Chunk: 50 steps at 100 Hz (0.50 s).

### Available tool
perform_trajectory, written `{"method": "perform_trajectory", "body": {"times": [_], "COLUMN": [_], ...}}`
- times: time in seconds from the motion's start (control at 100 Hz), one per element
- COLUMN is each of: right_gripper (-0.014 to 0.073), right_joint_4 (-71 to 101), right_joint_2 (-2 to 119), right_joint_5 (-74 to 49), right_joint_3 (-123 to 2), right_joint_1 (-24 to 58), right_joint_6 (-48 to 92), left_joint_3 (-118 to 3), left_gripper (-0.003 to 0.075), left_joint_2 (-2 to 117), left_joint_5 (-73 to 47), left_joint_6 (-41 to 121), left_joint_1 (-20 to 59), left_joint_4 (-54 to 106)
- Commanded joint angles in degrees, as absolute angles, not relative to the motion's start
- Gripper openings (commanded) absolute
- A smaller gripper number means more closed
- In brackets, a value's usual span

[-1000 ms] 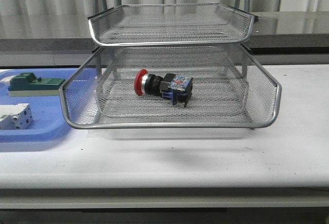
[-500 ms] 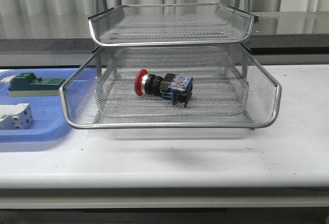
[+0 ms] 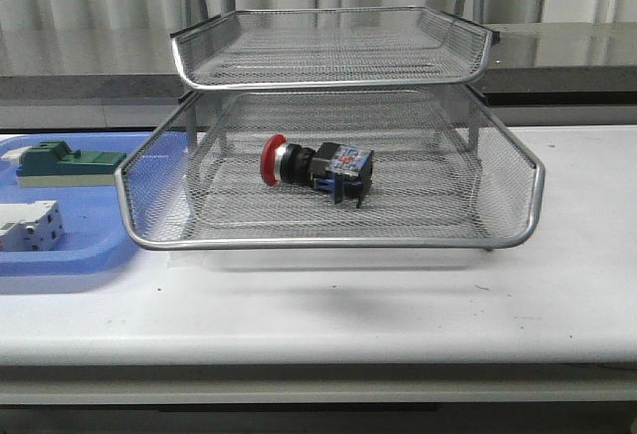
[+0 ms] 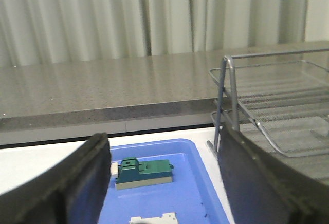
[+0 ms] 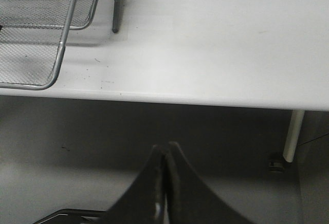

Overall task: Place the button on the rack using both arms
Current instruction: 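Open the left gripper, release the button, and withdraw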

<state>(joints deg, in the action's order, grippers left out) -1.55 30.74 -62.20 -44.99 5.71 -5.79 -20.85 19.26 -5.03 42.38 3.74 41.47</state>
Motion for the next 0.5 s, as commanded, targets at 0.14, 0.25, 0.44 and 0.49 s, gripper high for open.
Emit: {"method": "perform_trajectory", "body": {"times": [0.14, 0.25, 0.44, 0.49], "right_gripper": [-0.0070, -0.0070, -0.0070, -0.0070], "right_joint_4": [-2.2, -2.2, -2.2, -2.2], "right_joint_2": [30.9, 30.9, 30.9, 30.9], "right_joint_5": [-59.4, -59.4, -59.4, -59.4], "right_joint_3": [-47.0, -47.0, -47.0, -47.0], "right_joint_1": [5.6, 5.6, 5.6, 5.6], "right_joint_6": [-5.9, -5.9, -5.9, -5.9], "left_joint_3": [-17.9, -17.2, -16.5, -16.2], "left_gripper": [0.0439, 0.0439, 0.0353, 0.0290], "left_joint_2": [17.8, 17.8, 17.8, 17.8], "left_joint_5": [0.9, 0.9, 1.0, 1.0], "left_joint_6": [41.6, 41.6, 41.6, 41.6], "left_joint_1": [3.6, 3.6, 3.6, 3.6], "left_joint_4": [44.0, 44.0, 44.0, 44.0]}}
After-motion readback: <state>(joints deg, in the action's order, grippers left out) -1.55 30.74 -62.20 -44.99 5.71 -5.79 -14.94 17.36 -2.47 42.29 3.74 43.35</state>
